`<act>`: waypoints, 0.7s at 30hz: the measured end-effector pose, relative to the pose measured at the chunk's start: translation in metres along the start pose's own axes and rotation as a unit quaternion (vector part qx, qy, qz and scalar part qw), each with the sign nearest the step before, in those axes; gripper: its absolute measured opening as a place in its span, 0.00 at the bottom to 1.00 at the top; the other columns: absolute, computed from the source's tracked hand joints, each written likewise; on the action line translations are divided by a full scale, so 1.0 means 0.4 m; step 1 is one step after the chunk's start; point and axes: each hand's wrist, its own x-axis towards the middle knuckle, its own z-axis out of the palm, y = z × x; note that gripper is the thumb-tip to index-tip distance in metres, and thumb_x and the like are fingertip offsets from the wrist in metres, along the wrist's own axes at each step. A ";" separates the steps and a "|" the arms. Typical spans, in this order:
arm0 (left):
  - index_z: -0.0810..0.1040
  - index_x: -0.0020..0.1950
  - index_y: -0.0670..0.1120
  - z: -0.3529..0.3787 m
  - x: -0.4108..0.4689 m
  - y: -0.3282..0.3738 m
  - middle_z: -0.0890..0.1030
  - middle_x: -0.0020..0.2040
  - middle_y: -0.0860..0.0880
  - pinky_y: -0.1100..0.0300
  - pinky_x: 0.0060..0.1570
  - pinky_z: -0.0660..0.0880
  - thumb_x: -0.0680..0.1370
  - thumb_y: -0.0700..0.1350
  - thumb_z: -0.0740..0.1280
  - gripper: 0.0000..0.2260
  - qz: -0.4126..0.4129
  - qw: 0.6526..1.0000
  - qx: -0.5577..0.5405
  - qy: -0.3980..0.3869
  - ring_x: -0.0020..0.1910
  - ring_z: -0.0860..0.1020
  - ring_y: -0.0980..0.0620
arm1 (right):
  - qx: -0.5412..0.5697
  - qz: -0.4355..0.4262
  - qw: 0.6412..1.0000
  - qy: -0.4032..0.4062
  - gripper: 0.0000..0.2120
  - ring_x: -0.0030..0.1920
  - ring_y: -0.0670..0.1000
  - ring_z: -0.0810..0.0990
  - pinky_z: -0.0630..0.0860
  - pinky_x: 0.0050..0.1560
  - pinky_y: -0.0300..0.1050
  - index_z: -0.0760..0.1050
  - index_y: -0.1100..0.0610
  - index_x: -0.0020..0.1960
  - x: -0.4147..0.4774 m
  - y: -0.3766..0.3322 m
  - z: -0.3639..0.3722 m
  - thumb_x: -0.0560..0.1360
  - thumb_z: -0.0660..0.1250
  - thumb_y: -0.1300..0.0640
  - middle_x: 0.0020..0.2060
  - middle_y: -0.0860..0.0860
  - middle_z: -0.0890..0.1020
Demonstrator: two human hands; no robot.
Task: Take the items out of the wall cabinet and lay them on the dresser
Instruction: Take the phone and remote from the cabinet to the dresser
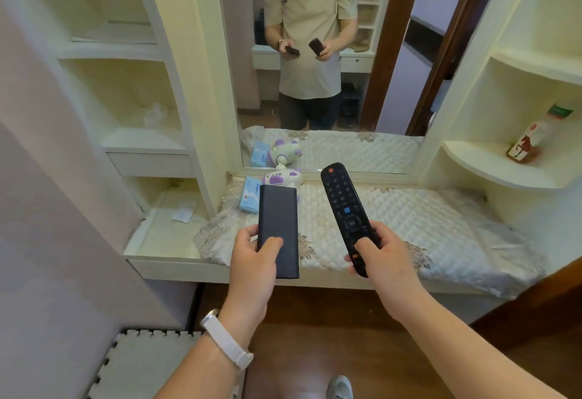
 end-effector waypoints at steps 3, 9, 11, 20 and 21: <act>0.72 0.56 0.50 0.057 0.078 -0.006 0.83 0.50 0.45 0.52 0.42 0.81 0.78 0.42 0.66 0.08 -0.009 0.999 0.030 0.009 0.47 0.83 0.47 | 0.006 0.015 1.000 -0.008 0.11 0.45 0.56 0.83 0.83 0.40 0.46 0.73 0.48 0.52 0.102 0.011 -0.033 0.79 0.60 0.63 0.48 0.55 0.80; 0.72 0.55 0.50 0.202 0.236 -0.063 0.82 0.52 0.44 0.55 0.37 0.78 0.78 0.42 0.66 0.07 -0.038 0.995 0.088 0.025 0.46 0.82 0.46 | 0.012 0.064 0.998 -0.008 0.10 0.43 0.56 0.82 0.84 0.40 0.48 0.73 0.48 0.51 0.299 0.077 -0.138 0.80 0.59 0.63 0.48 0.56 0.79; 0.72 0.54 0.51 0.253 0.284 -0.087 0.82 0.52 0.45 0.54 0.38 0.78 0.79 0.41 0.66 0.07 -0.047 0.994 0.095 0.029 0.47 0.82 0.46 | 0.018 0.077 0.997 -0.011 0.10 0.40 0.54 0.81 0.83 0.40 0.49 0.74 0.50 0.52 0.359 0.107 -0.171 0.80 0.59 0.64 0.48 0.57 0.79; 0.71 0.59 0.49 0.389 0.490 -0.162 0.82 0.52 0.47 0.53 0.43 0.82 0.79 0.40 0.66 0.11 -0.071 0.991 0.112 0.031 0.48 0.83 0.48 | 0.028 0.156 0.987 -0.008 0.09 0.37 0.52 0.79 0.82 0.41 0.53 0.75 0.57 0.52 0.572 0.210 -0.198 0.78 0.59 0.66 0.44 0.59 0.78; 0.71 0.59 0.49 0.399 0.520 -0.174 0.82 0.53 0.46 0.49 0.47 0.81 0.78 0.40 0.66 0.11 -0.074 0.990 0.114 0.025 0.49 0.82 0.48 | 0.027 0.168 0.985 -0.005 0.09 0.37 0.52 0.79 0.82 0.41 0.51 0.75 0.57 0.53 0.601 0.224 -0.192 0.79 0.59 0.66 0.44 0.59 0.78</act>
